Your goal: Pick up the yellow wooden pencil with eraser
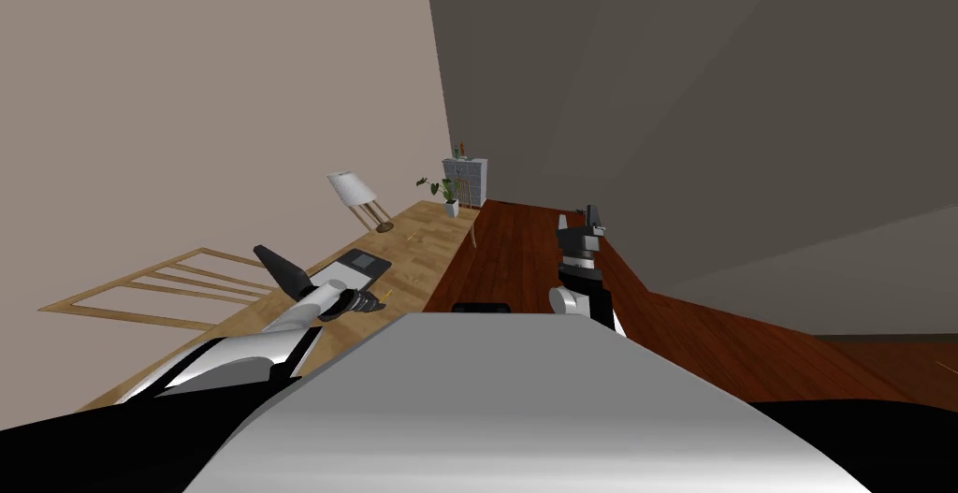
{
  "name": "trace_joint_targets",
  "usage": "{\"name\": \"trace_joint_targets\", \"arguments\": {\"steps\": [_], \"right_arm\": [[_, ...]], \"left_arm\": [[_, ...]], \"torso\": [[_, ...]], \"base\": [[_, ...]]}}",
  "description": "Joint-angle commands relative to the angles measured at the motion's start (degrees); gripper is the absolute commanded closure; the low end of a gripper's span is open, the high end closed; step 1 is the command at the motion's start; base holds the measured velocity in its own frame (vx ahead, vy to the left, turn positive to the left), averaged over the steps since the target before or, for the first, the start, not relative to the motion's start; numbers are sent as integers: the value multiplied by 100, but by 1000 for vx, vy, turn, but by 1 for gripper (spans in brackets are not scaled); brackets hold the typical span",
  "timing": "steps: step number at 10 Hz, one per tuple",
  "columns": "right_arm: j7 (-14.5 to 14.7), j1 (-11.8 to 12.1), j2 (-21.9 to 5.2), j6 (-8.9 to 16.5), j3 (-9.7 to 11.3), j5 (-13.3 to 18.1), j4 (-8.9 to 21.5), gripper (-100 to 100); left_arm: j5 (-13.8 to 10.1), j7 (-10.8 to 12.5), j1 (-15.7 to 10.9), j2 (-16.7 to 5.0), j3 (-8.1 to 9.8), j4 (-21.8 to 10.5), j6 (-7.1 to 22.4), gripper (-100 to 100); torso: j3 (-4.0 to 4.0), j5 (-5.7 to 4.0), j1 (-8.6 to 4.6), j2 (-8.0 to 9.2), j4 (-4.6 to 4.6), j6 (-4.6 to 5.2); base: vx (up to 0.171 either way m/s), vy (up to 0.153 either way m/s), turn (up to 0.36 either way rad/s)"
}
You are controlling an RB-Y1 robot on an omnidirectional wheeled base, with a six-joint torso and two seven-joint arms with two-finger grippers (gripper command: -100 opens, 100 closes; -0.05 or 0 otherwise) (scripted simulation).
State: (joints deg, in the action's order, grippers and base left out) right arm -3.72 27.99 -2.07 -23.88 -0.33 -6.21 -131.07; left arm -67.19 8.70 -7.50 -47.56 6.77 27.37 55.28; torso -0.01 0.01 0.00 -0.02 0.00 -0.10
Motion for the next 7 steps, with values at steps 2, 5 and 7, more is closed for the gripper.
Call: {"name": "trace_joint_targets", "arguments": {"steps": [2,5,7], "right_arm": [[0,0,0,0,0,0,0,0],[0,0,0,0,0,0,0,0],[0,0,0,0,0,0,0,0]], "left_arm": [[107,-9,-11,179,24,91,-158,-100],[171,-14,-18,286,38,-78,-252,-100],[192,-16,-20,322,43,-88,-284,-100]], "torso": [[-2,2,9,-5,-1,-2],[-2,1,2,-2,-1,-1],[-2,1,6,-4,-1,0]], "base": [[21,37,9],[4,16,0],[9,20,2]]}}
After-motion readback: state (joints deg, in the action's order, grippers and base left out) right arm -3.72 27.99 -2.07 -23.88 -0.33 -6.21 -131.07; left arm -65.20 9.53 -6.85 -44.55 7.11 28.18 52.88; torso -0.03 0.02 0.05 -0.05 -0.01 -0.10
